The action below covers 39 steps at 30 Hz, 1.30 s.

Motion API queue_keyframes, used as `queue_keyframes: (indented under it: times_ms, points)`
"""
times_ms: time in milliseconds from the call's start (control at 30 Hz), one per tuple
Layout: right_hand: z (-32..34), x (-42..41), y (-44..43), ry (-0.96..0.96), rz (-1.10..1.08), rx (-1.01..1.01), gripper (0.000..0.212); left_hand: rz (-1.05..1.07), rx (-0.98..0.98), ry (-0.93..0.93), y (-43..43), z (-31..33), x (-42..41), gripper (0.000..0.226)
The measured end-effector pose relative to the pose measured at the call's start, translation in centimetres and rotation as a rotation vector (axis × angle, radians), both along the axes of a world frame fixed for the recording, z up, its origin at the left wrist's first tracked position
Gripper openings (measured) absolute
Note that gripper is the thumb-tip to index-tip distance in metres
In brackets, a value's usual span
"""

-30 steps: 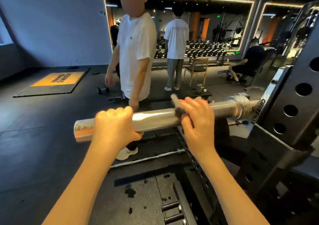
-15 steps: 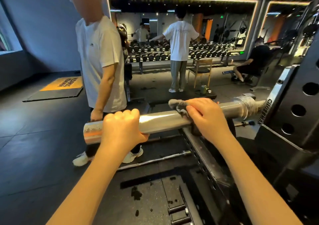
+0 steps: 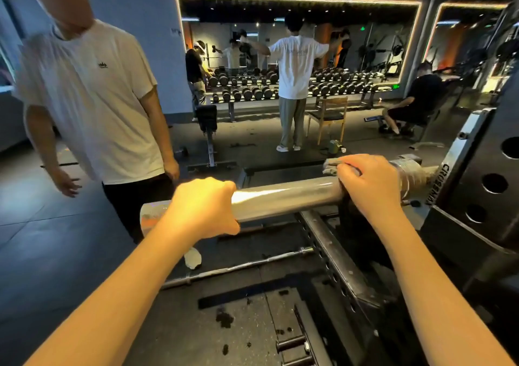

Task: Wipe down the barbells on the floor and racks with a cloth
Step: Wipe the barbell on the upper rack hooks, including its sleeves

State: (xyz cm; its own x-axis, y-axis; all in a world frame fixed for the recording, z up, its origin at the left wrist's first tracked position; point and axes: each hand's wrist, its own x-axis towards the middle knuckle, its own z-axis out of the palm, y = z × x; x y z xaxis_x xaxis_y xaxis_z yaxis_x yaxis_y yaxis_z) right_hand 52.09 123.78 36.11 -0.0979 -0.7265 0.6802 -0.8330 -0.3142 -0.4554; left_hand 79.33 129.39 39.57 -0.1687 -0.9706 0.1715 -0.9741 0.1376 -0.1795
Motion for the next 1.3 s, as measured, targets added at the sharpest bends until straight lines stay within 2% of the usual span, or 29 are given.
queue_keyframes:
  times_ms: [67,100,200,267,333,400,467,533,600,667,733,867,967,1033,1100,1200,1267,1300]
  points:
    - [-0.7,1.5,0.4,-0.031,-0.102,-0.047,0.049,-0.015,-0.227,-0.029,0.3,-1.6,-0.1,0.046]
    - [-1.2,3.4,0.9,-0.040,-0.068,-0.063,0.048,-0.049,-0.348,-0.070,0.4,-2.6,-0.1,0.045]
    - [-2.7,8.5,3.2,0.011,0.200,-0.116,0.039,-0.084,-0.624,-0.083,0.2,-5.0,0.0,0.032]
    - [-2.3,8.1,3.4,0.085,0.300,-0.136,0.038,-0.088,-0.723,-0.081,-0.2,-5.9,0.2,0.028]
    - [-1.9,5.4,2.0,0.084,0.258,-0.143,0.036,-0.118,-0.655,-0.067,0.2,-5.6,0.0,0.036]
    - [-1.6,3.0,1.0,-0.012,0.094,-0.159,0.037,-0.136,-0.494,-0.046,1.1,-4.0,0.2,0.048]
    - [-1.9,3.6,1.0,-0.088,-0.034,-0.162,0.038,-0.102,-0.174,0.085,1.1,-1.4,1.4,0.057]
    - [-2.4,6.5,2.0,-0.096,0.003,-0.162,0.036,-0.032,0.146,0.194,0.5,0.7,2.6,0.071]
    - [-3.1,8.4,3.2,-0.037,0.151,-0.181,0.035,-0.010,0.243,0.142,-0.2,1.1,3.2,0.065]
    - [-3.0,7.8,3.5,0.067,0.257,-0.179,0.036,-0.005,0.158,0.084,-0.4,0.3,3.3,0.052]
    - [-2.3,5.5,2.6,0.125,0.253,-0.171,0.036,-0.007,0.015,0.025,-0.1,-0.5,3.1,0.047]
    - [-1.7,1.9,1.0,-0.008,0.010,-0.157,0.035,0.000,-0.162,-0.007,0.4,-1.4,2.9,0.045]
    - [-2.8,5.2,2.1,-0.079,-0.098,-0.179,0.037,-0.066,-0.404,-0.041,0.9,-3.2,2.6,0.047]
    - [-3.3,9.7,3.6,-0.042,0.028,-0.194,0.037,-0.103,-0.526,-0.023,0.8,-4.5,2.8,0.046]
    - [-3.8,12.2,4.8,0.093,0.168,-0.219,0.038,-0.100,-0.625,-0.018,0.5,-5.4,2.9,0.042]
    - [-2.7,9.5,3.7,0.223,0.234,-0.194,0.037,-0.155,-0.612,-0.018,0.7,-5.2,3.1,0.048]
    - [-2.1,6.6,2.7,0.173,0.132,-0.163,0.037,-0.184,-0.499,-0.001,1.5,-3.8,3.4,0.057]
    - [-2.1,5.7,2.3,0.105,0.061,-0.156,0.037,-0.175,-0.373,0.050,1.7,-3.0,4.1,0.063]
